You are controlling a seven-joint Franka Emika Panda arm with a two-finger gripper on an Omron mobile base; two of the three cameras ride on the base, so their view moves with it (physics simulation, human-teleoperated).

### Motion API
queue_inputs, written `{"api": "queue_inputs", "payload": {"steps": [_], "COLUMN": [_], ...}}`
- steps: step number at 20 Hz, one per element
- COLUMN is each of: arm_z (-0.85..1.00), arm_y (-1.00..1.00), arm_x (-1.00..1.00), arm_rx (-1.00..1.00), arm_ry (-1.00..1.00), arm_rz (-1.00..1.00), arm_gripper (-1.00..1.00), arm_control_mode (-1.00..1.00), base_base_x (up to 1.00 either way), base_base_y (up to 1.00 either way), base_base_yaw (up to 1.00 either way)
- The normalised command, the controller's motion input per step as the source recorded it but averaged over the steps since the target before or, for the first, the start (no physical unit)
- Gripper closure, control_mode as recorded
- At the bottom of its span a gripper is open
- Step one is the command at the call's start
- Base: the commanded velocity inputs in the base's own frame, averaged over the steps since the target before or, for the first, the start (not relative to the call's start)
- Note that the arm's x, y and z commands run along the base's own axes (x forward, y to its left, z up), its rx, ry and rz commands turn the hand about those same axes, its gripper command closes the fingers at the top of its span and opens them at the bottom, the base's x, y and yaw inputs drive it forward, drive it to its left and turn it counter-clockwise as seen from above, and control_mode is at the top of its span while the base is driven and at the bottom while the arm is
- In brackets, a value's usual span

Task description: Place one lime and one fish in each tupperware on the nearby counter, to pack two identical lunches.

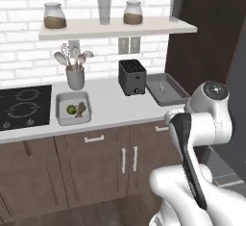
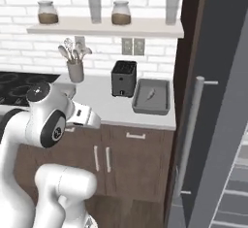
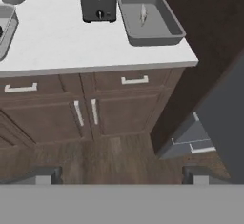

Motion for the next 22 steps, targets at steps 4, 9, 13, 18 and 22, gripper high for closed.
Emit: {"api": "queue_inputs", "payload": {"steps": [4, 9, 13, 18, 22], "arm_z": [0.0, 0.0, 0.0, 0.0, 0.0], "arm_y": [0.0, 0.0, 0.0, 0.0, 0.0], "arm_x": [0.0, 0.0, 0.0, 0.0, 0.0], "arm_rx": [0.0, 0.0, 0.0, 0.0, 0.0], "arm_ry": [0.0, 0.0, 0.0, 0.0, 0.0], "arm_rz": [0.0, 0.0, 0.0, 0.0, 0.0], "arm_gripper": [-1.0, -1.0, -1.0, -1.0, -1.0], "arm_control_mode": [1.0, 1.0, 1.0, 1.0, 1.0], "base_base_x": [-0.46, -0.5, -0.44, -0.17, 0.03], "base_base_y": [1.0, 0.55, 0.13, -0.08, -0.69], "base_base_yaw": [-0.3, -0.68, -0.94, -0.95, -0.84]}}
